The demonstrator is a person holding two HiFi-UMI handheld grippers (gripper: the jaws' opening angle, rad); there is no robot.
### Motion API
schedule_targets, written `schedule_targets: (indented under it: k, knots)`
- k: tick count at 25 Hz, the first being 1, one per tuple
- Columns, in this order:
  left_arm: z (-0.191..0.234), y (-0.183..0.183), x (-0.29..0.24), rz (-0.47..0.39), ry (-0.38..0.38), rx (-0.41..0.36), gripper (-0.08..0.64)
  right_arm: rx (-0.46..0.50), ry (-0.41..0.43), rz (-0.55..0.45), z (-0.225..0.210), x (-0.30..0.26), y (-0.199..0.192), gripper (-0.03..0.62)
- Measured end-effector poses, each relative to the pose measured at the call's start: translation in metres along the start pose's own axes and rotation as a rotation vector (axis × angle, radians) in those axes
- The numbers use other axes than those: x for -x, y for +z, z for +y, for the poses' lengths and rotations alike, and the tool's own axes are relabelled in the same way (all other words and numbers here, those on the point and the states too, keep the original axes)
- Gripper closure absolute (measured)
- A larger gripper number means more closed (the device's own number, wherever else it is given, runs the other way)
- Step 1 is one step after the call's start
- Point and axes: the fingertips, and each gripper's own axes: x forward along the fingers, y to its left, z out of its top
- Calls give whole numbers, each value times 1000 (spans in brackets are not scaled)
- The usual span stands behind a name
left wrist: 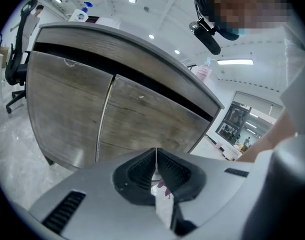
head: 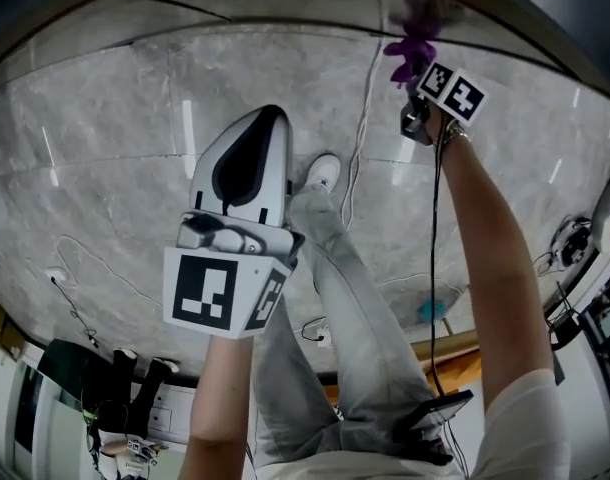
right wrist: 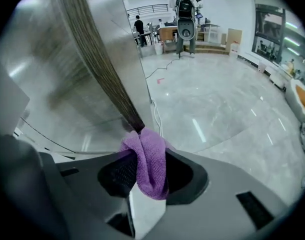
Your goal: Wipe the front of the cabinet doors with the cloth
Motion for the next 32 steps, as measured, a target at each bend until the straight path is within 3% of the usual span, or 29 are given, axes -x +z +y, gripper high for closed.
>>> schedule_targets:
  k: [3,7,13,16,25,29,32]
  knots:
    - [-6,13,8,-4,-31,-4,543,30,18,-9,14,23,-3,454]
    - [-7,33,30,-34,-36,-20,543,210,76,-1,41,60,-19,454]
    - [27,36,69,-19,-59,-6,543,347,183,-61,109,123,-59,454]
    - [55,45,94,-5,-92,-34,543,318,172,-130,148,150,-65,454]
    - [179,105,176,-12,-115,-107,543,57,155,-392,307,208,-39,454]
    - [225,125,202,-47,-69,-96,543,110,211,-498,383,228,-5,454]
    - [227,125,207,-57,-48,-67,543,165,218,-543,408,243,20,454]
